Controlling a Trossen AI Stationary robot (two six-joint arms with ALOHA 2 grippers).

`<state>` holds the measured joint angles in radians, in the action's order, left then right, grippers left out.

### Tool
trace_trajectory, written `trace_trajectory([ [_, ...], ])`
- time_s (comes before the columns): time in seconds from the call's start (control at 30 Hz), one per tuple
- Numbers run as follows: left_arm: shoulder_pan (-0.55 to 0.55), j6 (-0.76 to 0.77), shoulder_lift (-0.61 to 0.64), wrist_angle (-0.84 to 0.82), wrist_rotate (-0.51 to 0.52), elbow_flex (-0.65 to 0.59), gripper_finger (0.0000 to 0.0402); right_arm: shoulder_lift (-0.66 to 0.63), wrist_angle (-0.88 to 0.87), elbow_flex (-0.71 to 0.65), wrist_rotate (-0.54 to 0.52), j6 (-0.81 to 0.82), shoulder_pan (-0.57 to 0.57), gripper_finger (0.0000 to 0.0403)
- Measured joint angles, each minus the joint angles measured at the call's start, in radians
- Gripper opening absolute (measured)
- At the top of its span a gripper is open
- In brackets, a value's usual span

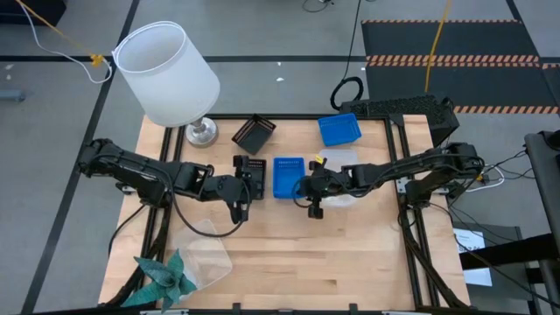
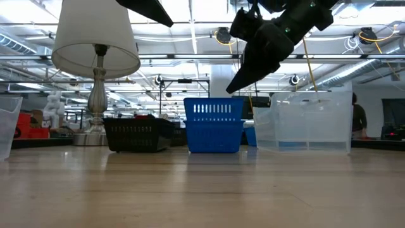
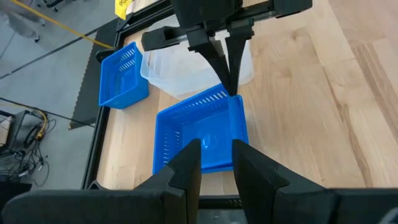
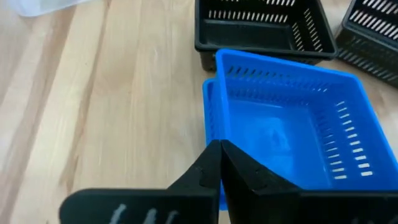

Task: Stack baskets by color
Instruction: Stack the bottom blue bin on top of the middle blue bin

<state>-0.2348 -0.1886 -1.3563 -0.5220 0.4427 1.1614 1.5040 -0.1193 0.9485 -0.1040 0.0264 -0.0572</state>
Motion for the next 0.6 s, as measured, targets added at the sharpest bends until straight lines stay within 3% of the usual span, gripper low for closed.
trace_trajectory([
  [0.6, 0.000, -0.002, 0.000, 0.000, 0.000, 0.000, 0.0093, 0.000, -0.004, 0.000, 0.029, 0.011, 0.003, 0.0002],
])
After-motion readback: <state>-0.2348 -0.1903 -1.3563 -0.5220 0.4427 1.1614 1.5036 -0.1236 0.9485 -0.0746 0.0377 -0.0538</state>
